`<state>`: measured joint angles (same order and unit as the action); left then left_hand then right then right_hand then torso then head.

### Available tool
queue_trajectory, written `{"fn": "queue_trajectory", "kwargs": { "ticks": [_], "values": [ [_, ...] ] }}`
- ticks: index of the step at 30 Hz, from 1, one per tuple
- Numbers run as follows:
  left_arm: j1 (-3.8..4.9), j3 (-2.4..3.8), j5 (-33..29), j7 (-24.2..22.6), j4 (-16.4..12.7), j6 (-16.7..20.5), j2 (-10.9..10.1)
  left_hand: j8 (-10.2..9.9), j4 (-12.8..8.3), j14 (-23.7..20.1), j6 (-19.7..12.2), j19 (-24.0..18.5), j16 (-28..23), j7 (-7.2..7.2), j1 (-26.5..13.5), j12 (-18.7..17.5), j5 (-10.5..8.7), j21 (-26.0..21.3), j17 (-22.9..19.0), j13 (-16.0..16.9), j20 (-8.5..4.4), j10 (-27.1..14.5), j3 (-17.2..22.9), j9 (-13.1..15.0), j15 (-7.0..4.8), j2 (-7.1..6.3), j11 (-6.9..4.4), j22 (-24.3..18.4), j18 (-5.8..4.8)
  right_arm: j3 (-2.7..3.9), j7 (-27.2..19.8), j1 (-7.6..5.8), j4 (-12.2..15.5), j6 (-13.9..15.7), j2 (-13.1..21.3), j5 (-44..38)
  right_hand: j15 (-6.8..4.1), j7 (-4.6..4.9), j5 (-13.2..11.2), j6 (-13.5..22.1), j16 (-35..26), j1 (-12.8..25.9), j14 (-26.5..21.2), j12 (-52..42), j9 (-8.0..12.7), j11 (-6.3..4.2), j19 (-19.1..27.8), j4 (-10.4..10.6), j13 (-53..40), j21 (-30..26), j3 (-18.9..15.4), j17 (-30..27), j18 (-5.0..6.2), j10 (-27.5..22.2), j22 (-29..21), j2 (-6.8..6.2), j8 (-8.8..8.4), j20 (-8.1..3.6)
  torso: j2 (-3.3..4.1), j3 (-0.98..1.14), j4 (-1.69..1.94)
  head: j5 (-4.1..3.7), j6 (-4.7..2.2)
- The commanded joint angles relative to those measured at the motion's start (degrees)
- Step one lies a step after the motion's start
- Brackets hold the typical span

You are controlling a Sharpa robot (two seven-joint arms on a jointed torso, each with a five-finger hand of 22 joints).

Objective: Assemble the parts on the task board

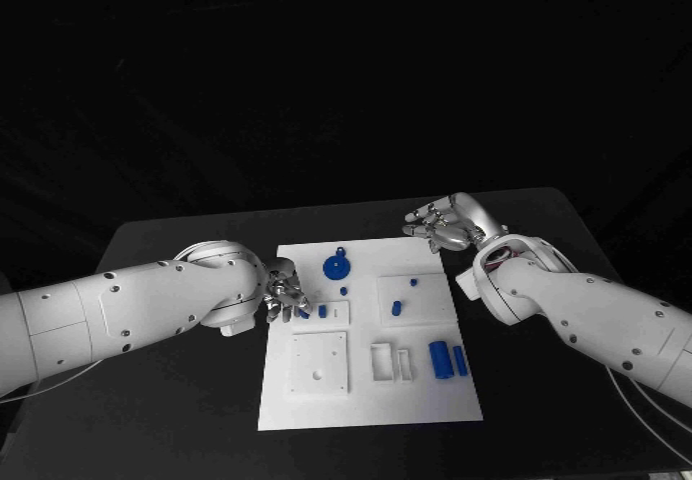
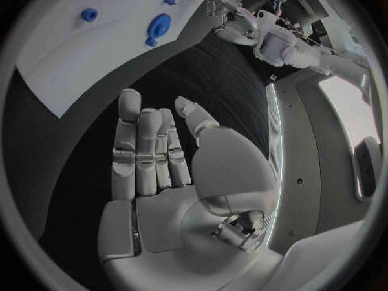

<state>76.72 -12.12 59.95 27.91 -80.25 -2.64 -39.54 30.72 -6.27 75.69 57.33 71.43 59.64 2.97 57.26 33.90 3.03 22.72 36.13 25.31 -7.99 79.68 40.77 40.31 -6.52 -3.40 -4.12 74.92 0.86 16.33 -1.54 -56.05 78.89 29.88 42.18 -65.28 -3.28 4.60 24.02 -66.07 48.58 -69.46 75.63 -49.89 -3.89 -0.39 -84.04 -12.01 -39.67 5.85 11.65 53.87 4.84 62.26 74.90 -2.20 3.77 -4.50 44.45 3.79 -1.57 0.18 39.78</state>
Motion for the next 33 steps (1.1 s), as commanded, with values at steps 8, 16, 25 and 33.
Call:
{"fn": "queue_trajectory", "kwargs": {
  "ticks": [8, 16, 25, 33],
  "values": [
    [-0.07, -0.28, 8.0, 0.0, -1.1, 3.6, 0.0, -0.3, -7.6, -0.3, 2.2, -0.3, 0.4, -2.79, 0.9, 0.3, 0.30, 0.4, -0.2, 0.0, 0.10, -0.3, 7.7, 0.1, -0.14, 1.21, -0.04, 1.1, 0.94, 0.02, -0.5, 0.03, 0.1, -0.7, 0.0, 0.0, -0.47, 0.13, 0.3, -0.4, 0.0, 0.1, 0.1, 0.3, 0.0, -0.14, -0.9, -0.1, 0.0, -0.3, 0.3, 0.1, 0.76, 0.2, 0.7, -0.51, -0.18, -0.31, -0.01, -0.10, 0.10, -0.01, -0.01],
    [-0.73, -0.75, 9.9, 0.8, -1.3, 5.9, -0.1, -0.2, -7.5, -0.2, 2.3, -0.1, 0.5, -2.83, 0.9, 0.3, 0.30, 0.4, -0.3, 0.0, 0.08, -0.2, 7.8, 0.1, -0.17, 1.10, -0.07, 1.1, 0.93, 0.02, -0.5, 0.03, 0.1, -0.7, 0.0, 0.0, -0.47, 0.13, 0.3, -0.4, 0.0, 0.1, 0.1, 0.3, 0.0, -0.14, -0.9, -0.1, 0.0, -0.3, 0.3, 0.1, 0.76, 0.2, 0.7, -0.51, -0.18, -0.31, -0.02, -0.17, 0.11, 0.14, 0.12],
    [-1.99, -0.94, 12.1, 0.9, -1.5, 7.1, -0.1, -0.3, -7.5, -0.2, 2.4, -0.1, 0.5, -2.87, 0.8, 0.3, 0.31, 0.4, -0.3, -0.1, 0.07, -0.1, 7.9, 0.1, -0.19, 1.04, -0.10, 1.1, 0.93, 0.02, -0.6, 0.03, 0.0, -0.8, 0.0, 0.0, -0.47, 0.13, 0.3, -0.4, 0.0, 0.1, 0.1, 0.3, 0.0, -0.14, -0.9, -0.1, 0.0, -0.3, 0.3, 0.1, 0.76, 0.2, 0.7, -0.51, -0.18, -0.31, -0.01, -0.14, 0.10, 0.21, 0.23],
    [-2.73, -0.96, 12.1, 1.0, -1.1, 9.6, -0.1, -0.2, -7.5, 0.0, 2.5, 0.1, 0.5, -2.94, 0.7, 0.3, 0.33, 0.3, -0.4, -0.1, 0.04, 0.1, 7.9, 0.1, -0.23, 0.96, -0.16, 1.1, 0.92, 0.02, -0.6, 0.04, 0.0, -0.8, 0.0, 0.0, -0.47, 0.13, 0.3, -0.4, 0.0, 0.1, 0.1, 0.3, 0.0, -0.14, -0.9, -0.1, 0.0, -0.3, 0.3, 0.1, 0.76, 0.2, 0.7, -0.51, -0.18, -0.31, -0.02, -0.09, 0.08, 0.19, 0.21]
  ]
}}
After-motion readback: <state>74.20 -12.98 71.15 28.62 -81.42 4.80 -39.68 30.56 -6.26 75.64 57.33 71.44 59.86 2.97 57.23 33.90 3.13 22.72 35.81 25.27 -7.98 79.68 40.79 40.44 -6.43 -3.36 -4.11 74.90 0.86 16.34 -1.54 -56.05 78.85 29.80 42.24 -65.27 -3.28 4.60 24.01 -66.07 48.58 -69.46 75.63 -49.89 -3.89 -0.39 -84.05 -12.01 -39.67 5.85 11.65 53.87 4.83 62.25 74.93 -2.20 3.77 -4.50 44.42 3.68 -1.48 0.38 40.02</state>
